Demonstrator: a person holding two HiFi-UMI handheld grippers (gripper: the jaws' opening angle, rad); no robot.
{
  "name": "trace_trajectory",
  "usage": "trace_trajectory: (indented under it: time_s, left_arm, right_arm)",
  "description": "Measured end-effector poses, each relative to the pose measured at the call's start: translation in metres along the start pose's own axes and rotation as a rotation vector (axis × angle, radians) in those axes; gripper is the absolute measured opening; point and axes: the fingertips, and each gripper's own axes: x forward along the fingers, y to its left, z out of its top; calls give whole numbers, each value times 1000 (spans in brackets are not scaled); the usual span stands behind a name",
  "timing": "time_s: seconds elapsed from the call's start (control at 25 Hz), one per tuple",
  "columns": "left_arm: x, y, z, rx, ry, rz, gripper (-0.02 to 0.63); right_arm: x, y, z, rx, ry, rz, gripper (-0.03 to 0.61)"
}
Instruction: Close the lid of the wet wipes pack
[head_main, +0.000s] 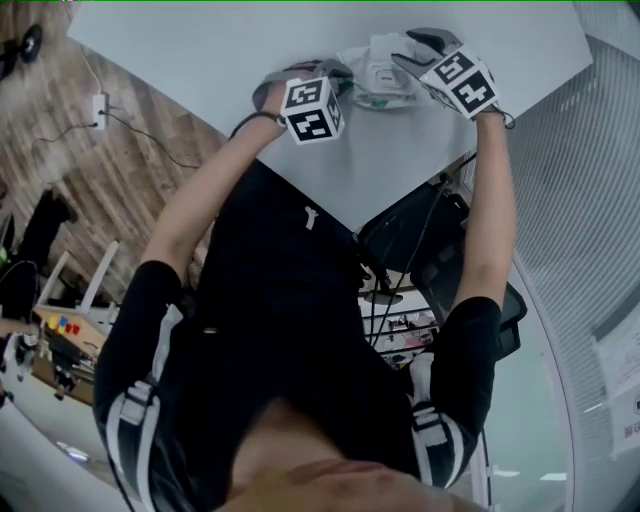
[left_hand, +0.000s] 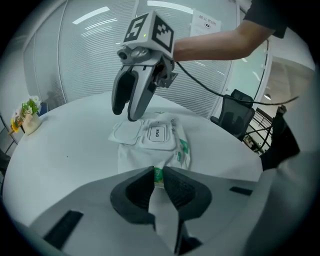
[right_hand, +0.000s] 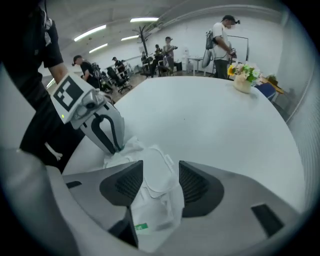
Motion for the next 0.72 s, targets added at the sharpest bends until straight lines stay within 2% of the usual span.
trace_trajectory:
  time_s: [0.08, 0.24, 0.36, 0.72]
  left_arm:
    - [0, 0, 0, 5, 7, -18, 51]
    - [1, 0, 0, -5, 3, -37, 51]
    - [1, 0, 0, -10, 2, -29, 51]
    - [2, -2, -2, -9, 13, 18, 51]
  right_arm:
    - [11, -6, -6, -32, 61, 30, 242]
    - [27, -7, -11, -56, 115, 121, 241]
    - [30, 0, -10, -82, 138, 179, 199]
    - [-13, 35, -1, -164, 104, 210, 186]
